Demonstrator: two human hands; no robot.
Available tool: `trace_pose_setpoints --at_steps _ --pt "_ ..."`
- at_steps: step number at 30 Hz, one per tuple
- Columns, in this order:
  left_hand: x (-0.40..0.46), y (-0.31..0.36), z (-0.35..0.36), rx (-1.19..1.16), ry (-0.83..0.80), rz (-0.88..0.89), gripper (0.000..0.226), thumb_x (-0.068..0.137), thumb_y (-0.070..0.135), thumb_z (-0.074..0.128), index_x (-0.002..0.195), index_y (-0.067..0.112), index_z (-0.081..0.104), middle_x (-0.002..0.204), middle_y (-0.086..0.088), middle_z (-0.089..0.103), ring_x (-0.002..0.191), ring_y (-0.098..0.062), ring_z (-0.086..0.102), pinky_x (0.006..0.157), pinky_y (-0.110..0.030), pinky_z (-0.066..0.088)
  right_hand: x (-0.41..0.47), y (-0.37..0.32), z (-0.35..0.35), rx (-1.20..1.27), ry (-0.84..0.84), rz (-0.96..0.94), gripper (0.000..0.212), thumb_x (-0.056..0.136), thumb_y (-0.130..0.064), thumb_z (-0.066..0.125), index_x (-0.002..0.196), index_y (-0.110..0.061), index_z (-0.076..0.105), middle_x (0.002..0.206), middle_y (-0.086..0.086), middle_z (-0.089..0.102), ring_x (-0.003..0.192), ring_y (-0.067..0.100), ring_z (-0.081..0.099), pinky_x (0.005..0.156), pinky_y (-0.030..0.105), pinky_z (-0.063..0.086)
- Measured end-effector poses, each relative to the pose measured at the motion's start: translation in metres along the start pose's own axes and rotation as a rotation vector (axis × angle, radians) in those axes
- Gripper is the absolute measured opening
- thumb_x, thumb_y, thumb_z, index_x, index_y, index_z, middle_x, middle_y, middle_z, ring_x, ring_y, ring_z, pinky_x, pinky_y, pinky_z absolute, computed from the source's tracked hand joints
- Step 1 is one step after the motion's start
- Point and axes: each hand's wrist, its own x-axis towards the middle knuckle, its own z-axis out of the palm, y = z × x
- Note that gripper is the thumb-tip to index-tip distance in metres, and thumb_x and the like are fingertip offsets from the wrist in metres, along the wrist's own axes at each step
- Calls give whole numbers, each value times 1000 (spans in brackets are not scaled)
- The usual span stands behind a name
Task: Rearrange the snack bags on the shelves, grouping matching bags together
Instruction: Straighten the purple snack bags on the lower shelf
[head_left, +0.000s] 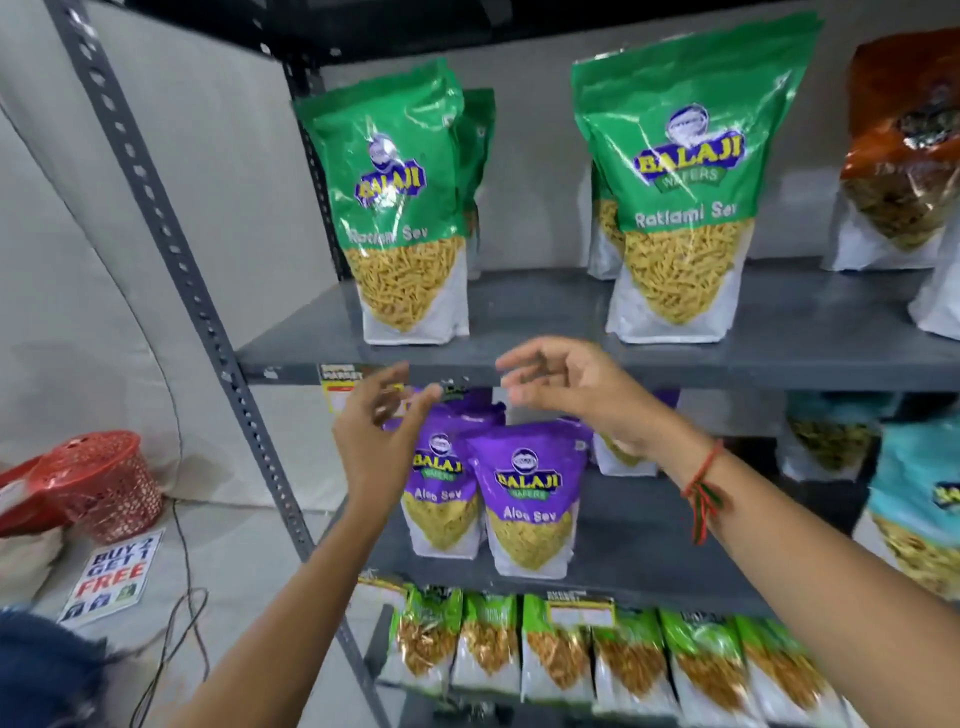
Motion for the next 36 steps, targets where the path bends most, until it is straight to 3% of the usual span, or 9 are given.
trace_pose_setpoints --at_steps 4,8,11,13,15,17,22,27,36 --pt "-59 -50 17 125 -148 -212 42 67 56 76 99 29 70 93 5 74 83 -16 71 76 -32 56 -42 70 -10 -99 -112 274 26 76 -13 77 101 -11 71 100 3 73 93 9 66 90 29 52" --pt "-96 -99 31 282 -424 -460 36 70 50 78 94 24 71 88 4 75 88 -17 71 77 -35 55 -68 165 -17 -205 -2 507 25 72 -18 80 93 -10 71 89 5 72 84 13 64 95 45 51" --pt "-109 -126 46 351 -571 -579 21 76 28 80 77 27 59 76 8 64 79 -19 61 68 -33 47 -73 222 -13 -259 104 682 48 71 -18 81 113 -8 61 99 7 64 88 17 60 93 38 50" --pt "-114 -147 56 371 -622 -630 34 73 29 83 99 19 63 90 5 66 87 -18 61 72 -30 45 -72 250 -6 -270 133 739 77 63 -24 85 130 -11 48 115 9 57 103 22 59 98 39 49" --pt "-115 -166 65 362 -646 -670 67 67 34 87 125 18 56 113 2 66 102 -19 64 83 -32 50 -68 272 1 -205 147 754 96 56 -24 87 139 -13 38 130 8 51 118 26 55 103 43 46" --pt "-114 -185 70 329 -654 -685 81 62 35 89 133 20 51 125 2 65 112 -18 64 92 -41 54 -63 287 7 -140 155 725 90 60 -14 85 137 -15 39 136 4 51 123 24 52 105 43 44" --pt "-113 -191 77 221 -679 -650 60 77 2 77 110 42 48 102 16 69 79 17 66 65 -11 54 -54 305 24 -79 201 658 64 65 -8 82 119 -22 52 122 7 65 114 22 61 99 41 50" --pt "-115 -207 84 293 -633 -625 41 67 28 82 99 40 59 92 -3 76 85 -20 73 76 -49 61 -56 309 20 -61 236 636 57 65 -7 83 113 -20 56 113 4 69 104 16 65 90 31 54" --pt "-134 -190 147 299 -700 -542 45 64 48 78 104 31 67 82 13 77 74 -2 72 68 -36 60 -95 298 -44 -186 291 660 59 61 -24 87 107 -34 52 107 -4 70 96 12 66 85 31 54"
